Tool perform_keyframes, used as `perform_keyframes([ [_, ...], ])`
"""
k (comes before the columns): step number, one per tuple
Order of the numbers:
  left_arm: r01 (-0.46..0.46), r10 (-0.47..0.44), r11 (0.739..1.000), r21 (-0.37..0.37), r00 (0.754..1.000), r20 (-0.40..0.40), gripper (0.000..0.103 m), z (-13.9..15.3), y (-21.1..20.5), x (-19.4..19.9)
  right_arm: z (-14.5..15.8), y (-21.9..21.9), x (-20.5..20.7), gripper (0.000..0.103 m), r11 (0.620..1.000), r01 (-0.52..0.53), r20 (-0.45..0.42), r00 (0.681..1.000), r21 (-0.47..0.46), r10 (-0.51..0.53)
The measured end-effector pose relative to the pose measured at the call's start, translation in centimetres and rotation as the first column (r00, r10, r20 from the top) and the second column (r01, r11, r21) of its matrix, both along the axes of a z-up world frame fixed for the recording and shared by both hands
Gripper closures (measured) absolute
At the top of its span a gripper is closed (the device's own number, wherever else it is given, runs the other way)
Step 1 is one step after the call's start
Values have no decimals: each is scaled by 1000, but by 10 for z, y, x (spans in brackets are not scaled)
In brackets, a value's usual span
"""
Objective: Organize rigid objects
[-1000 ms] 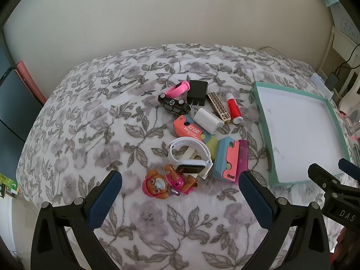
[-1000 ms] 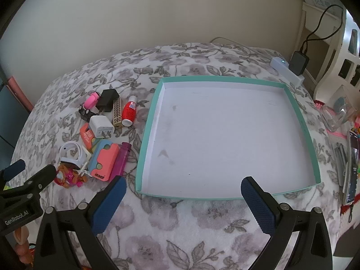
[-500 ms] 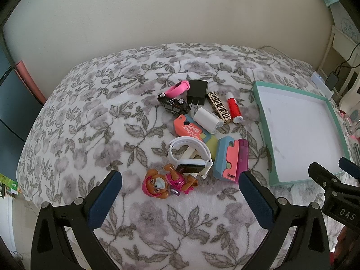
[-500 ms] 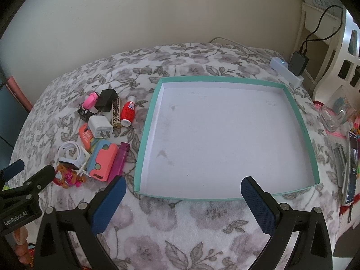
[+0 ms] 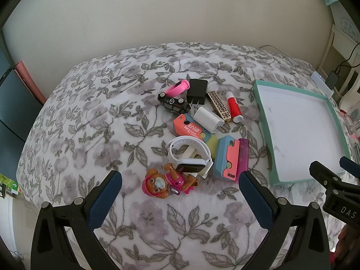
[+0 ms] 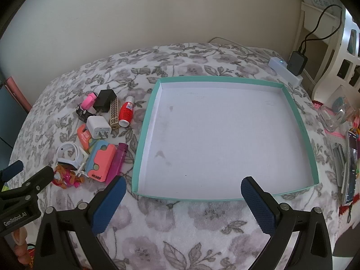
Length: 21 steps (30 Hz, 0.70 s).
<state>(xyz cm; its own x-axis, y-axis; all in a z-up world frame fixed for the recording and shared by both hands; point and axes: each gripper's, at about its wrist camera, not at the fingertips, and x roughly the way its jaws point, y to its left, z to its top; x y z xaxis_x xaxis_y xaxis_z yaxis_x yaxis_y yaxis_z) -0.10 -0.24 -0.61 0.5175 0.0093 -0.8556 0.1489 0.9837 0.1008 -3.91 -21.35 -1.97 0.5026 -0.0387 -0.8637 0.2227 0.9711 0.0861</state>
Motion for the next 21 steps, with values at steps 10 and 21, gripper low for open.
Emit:
perform_keyframes([
  [10,0,0,1000,2,1000,-7,0,-2,1,-1,0,0,0,0,1000,1,0,1000,0,-1],
  [21,0,0,1000,4,1000,-12,0,-3,1,1,0,-1,0,0,1000,1,0,1000,-1,-1],
])
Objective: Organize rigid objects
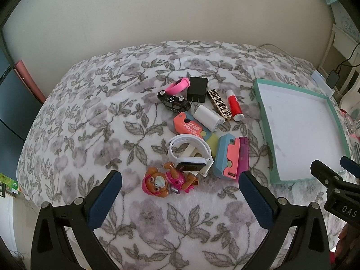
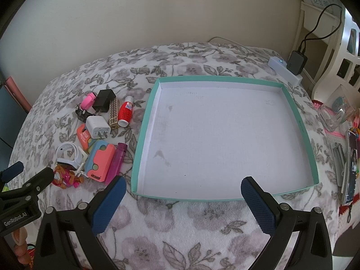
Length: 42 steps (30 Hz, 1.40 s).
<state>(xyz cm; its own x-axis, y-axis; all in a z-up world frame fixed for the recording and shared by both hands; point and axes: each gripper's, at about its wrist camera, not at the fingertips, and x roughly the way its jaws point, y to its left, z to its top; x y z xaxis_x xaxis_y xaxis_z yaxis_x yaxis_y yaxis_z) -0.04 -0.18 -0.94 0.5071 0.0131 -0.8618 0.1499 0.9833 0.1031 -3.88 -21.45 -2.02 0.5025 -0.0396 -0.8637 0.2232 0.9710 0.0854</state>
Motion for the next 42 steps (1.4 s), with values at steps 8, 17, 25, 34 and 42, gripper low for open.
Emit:
perform_keyframes([
  [8,1,-1,1000,-1,1000,-3,0,-1,0,0,0,0,0,0,1000,0,-2,1000,-2,0],
  [17,2,-2,1000,-2,1000,-8,0,0,-1,1,0,1,0,0,1000,-1,-2,1000,-2,1],
  [25,-13,13,999,30,1000,7,0,17,18,14,9,4,5,0,999,-23,20,1000,-30,24],
  [34,-174,172,985,7,975,139,0,72,102,40,38,30,32,0,993,-113,59,992,-32,115],
  [42,-229,238,966,-123,969,67,0,60,142,52,41,69,65,0,982,-179,58,983,52,176],
])
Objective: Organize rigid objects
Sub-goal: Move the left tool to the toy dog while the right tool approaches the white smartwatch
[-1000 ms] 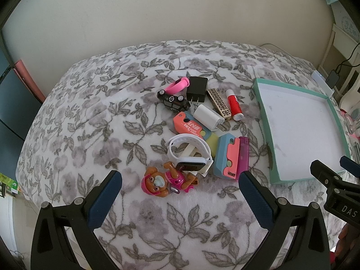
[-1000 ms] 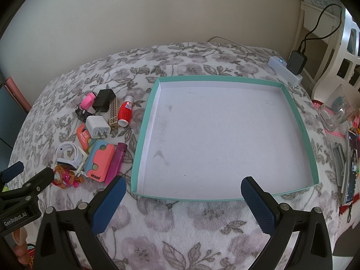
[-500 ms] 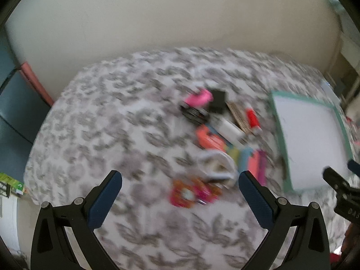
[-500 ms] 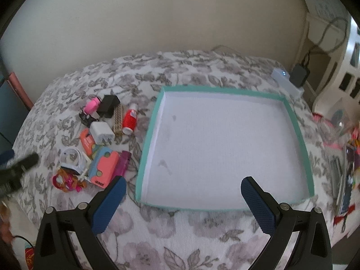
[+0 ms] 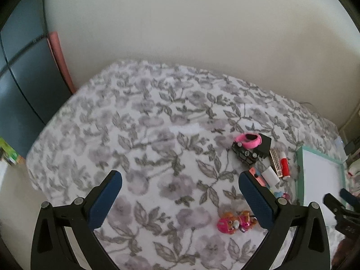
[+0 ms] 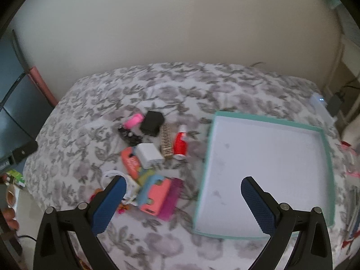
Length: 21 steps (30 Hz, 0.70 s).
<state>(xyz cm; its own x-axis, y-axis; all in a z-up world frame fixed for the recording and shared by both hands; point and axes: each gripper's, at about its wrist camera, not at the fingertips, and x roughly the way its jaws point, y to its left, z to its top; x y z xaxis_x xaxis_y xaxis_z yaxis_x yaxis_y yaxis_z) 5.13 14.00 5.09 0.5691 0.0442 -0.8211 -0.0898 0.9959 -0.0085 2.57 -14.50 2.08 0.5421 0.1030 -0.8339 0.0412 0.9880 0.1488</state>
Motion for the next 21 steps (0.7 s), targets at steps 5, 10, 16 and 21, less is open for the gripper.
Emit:
perform_keyframes([
  [5,50,-50,999,9,997,-65,0,-26,-19,4,-19,19,14,0,1000,-23,-67,997,15,24],
  [10,104,-101,994,19,988,-117,0,-56,-38,-1,-38,31,22,0,999,-43,-115,992,24,45],
  [16,84,-83,996,-2,980,-179,0,-87,-37,-3,-53,38,29,7,995,-64,-136,988,71,74],
  [21,43,-39,999,16,978,-203,0,-99,-26,-5,-56,54,34,9,987,-114,-133,983,109,128],
])
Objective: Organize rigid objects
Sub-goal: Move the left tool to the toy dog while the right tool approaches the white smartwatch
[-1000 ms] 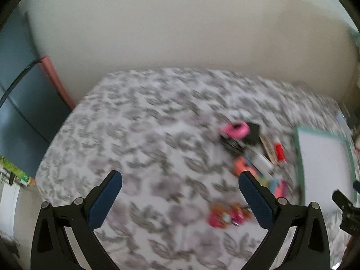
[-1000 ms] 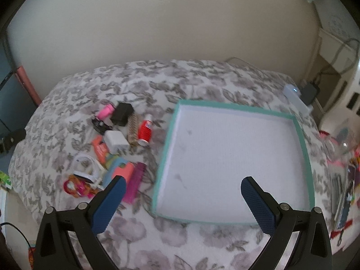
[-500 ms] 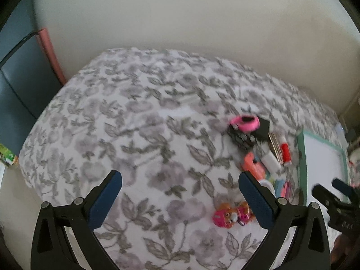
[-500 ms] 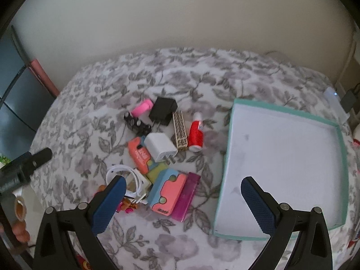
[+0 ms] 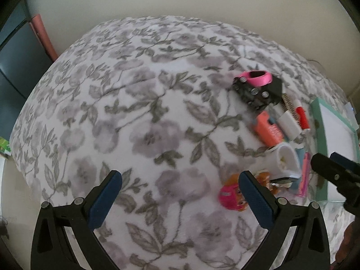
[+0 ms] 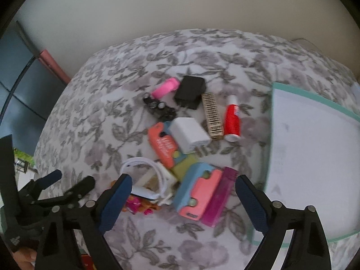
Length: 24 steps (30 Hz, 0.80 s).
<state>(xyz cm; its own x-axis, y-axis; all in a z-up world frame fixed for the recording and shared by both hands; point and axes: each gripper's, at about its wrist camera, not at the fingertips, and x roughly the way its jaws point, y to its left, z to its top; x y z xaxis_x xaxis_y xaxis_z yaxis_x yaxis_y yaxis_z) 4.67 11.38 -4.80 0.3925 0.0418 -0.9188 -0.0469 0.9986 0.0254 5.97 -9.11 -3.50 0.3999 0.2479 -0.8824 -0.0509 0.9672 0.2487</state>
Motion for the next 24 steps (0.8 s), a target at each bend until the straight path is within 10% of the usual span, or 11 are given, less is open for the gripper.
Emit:
perform_keyframes([
  [24,130,-130,991,-2,991,-13,0,-24,-20,-17,-27,44,9,45,996,-79,-60,995,47,81],
])
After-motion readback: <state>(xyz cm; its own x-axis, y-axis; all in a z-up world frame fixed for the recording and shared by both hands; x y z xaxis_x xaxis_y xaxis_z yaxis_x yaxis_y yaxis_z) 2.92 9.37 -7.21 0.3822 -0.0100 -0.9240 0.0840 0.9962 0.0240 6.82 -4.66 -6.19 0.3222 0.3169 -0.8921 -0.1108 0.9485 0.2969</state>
